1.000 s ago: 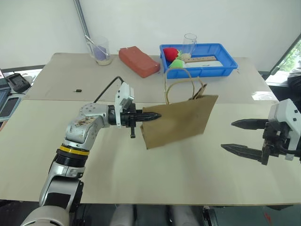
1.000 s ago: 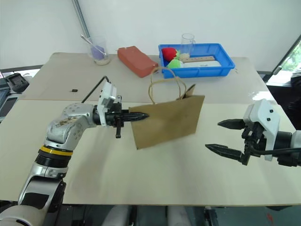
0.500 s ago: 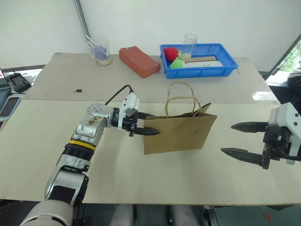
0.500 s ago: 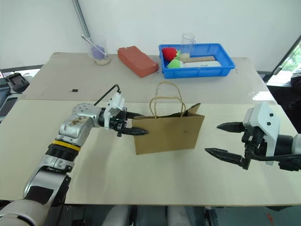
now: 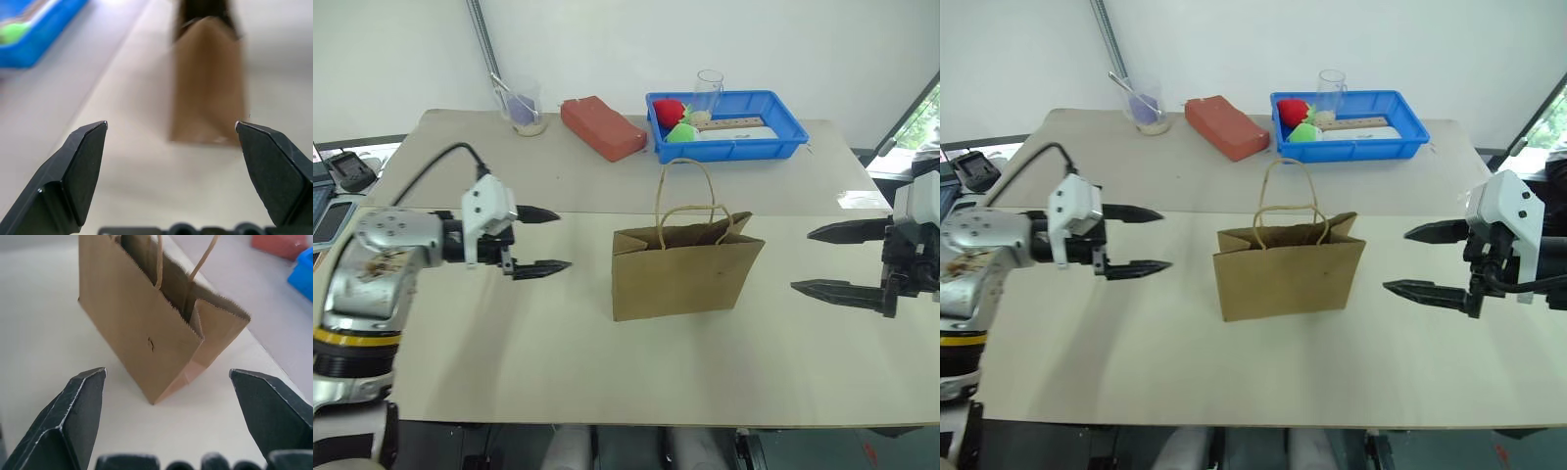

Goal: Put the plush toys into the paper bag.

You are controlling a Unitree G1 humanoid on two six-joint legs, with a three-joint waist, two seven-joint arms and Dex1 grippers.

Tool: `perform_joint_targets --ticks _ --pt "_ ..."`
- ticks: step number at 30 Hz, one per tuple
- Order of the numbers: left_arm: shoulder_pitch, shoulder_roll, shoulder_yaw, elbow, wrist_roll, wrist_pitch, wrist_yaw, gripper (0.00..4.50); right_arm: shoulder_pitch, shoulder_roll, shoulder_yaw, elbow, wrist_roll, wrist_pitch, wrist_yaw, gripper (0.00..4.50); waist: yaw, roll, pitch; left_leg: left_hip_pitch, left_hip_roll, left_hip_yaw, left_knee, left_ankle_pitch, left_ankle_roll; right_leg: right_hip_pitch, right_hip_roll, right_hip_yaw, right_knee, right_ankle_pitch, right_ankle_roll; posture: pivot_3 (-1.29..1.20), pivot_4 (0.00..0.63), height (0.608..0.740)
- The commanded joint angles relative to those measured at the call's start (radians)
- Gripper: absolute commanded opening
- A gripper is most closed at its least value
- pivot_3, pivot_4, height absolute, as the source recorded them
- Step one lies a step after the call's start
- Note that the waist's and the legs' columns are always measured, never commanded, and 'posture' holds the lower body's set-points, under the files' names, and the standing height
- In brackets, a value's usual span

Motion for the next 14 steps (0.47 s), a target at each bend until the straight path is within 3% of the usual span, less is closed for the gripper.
perform_joint_targets --ticks 1,6,14 --pt "0.074 0.063 0.087 -0.12 -0.06 0.076 0.015 4.48 -0.073 -0.038 0.026 0.079 -0.032 -0.086 0.067 4.5 0.0 0.0 0.0 0.0 0.0 0.001 0.0 0.0 0.0 -0.001 0.0 0.0 0.0 0.0 0.0 0.0 0.15 0.74" --pt "0.148 0.108 0.149 -0.149 -0.079 0.112 0.046 4.48 -0.146 -0.051 0.086 0.156 -0.072 -0.165 0.133 4.5 0.001 0.0 0.0 0.0 0.0 0.001 0.0 0.0 0.0 -0.001 0.0 0.0 0.0 0.0 0.0 0.0 0.15 0.74" --pt "0.161 0.122 0.146 -0.159 -0.112 0.126 0.055 4.48 -0.193 -0.037 0.15 0.212 -0.12 -0.233 0.173 4.5 0.0 0.001 0.0 0.0 0.0 0.002 0.0 0.0 0.0 -0.002 0.0 0.0 0.001 0.0 0.0 0.0 0.15 0.74"
